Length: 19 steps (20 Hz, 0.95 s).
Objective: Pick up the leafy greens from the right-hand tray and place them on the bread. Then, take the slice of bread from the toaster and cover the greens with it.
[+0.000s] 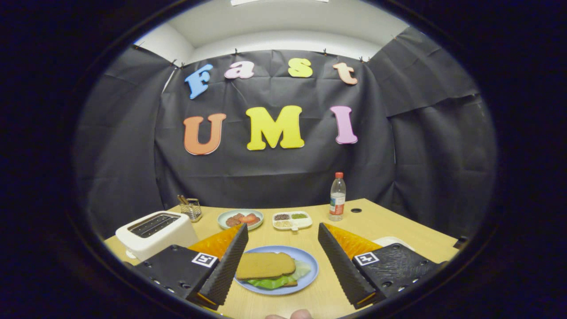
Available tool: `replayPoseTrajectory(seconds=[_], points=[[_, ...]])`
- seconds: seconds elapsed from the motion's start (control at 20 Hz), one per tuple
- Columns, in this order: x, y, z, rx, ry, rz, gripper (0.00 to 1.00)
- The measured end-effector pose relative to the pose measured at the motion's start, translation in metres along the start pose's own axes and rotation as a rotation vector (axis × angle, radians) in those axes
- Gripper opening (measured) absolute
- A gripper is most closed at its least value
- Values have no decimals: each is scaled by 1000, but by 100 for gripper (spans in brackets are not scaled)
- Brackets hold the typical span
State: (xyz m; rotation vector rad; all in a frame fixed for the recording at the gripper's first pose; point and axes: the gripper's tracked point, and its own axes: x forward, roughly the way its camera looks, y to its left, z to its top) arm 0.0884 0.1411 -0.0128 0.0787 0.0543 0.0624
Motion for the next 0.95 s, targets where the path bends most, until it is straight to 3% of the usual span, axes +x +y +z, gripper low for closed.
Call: replayPoseTrajectory(seconds=[0.55,0.95], points=[[-94,-26,-4,-34,-22,-6,96],[-134,-37,-19,-39,7,-19,96]])
